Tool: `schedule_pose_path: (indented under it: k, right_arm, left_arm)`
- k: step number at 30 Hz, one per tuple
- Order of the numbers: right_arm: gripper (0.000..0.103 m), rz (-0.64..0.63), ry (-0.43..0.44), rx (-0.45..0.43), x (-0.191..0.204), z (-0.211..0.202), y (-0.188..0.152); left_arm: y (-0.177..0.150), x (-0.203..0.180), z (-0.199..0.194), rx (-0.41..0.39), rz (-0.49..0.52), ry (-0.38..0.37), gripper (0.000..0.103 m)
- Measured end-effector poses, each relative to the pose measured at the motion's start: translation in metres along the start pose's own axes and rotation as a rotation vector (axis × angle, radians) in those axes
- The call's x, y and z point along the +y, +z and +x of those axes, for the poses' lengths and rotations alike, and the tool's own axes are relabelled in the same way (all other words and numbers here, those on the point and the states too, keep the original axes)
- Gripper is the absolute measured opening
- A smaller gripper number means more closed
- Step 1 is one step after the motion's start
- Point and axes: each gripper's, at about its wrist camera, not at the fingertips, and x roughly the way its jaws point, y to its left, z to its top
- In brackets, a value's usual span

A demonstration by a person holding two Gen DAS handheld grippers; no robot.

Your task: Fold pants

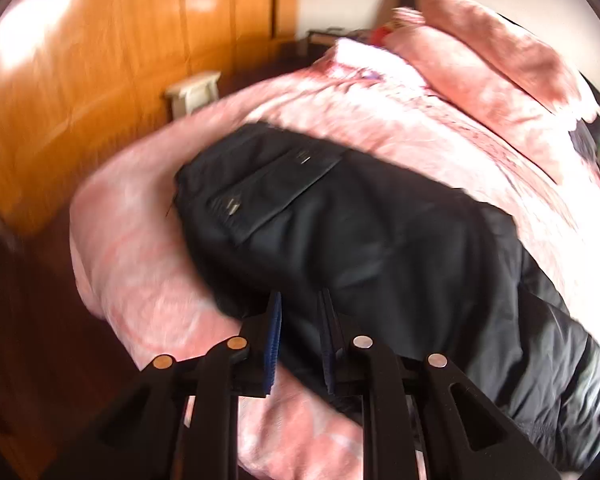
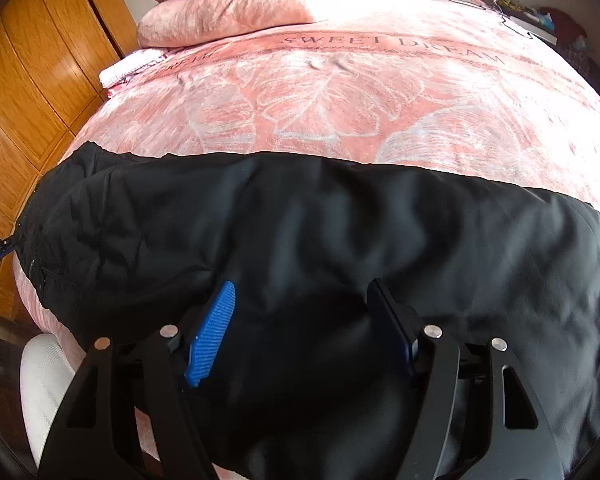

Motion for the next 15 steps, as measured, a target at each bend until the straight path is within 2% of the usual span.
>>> schedule_pose_path:
  k: [2, 3, 6, 8, 11, 13, 15]
  right_arm:
    - [0.069, 0.001, -0.007, -0.004, -0.003, -0.004, -0.002]
    - [0.069, 0.001, -0.008, -0.006, -0.005, -0.006, -0.003]
    - [0.069, 0.006, -0.005, -0.007, -0.009, -0.007, -0.004]
    - [0.069, 0.011, -0.014, -0.006, -0.013, -0.006, -0.005]
    - [0.069, 0.029, -0.011, -0.004, -0.018, -0.003, -0.005]
    - [0.069, 0.022, -0.014, -0.003, -0.018, -0.002, -0.005]
    - [0.069, 0.009, -0.025, 0.001, -0.017, 0.0, -0.004]
  left_arm:
    - [0.011, -0.026, -0.011, -0.044, 0.086, -0.029, 0.021]
    - [0.021, -0.043, -0.015, -0.057, 0.127, -0.089, 0.023]
    - [0.053, -0.094, -0.003, -0.03, 0.267, -0.228, 0.051]
    - [0.069, -0.125, 0.018, 0.017, 0.38, -0.283, 0.051]
    - [0.084, -0.163, 0.065, 0.119, 0.565, -0.28, 0.049]
    - [0.085, -0.181, 0.089, 0.174, 0.688, -0.301, 0.049]
    - [0.079, -0.191, 0.099, 0.189, 0.798, -0.308, 0.052]
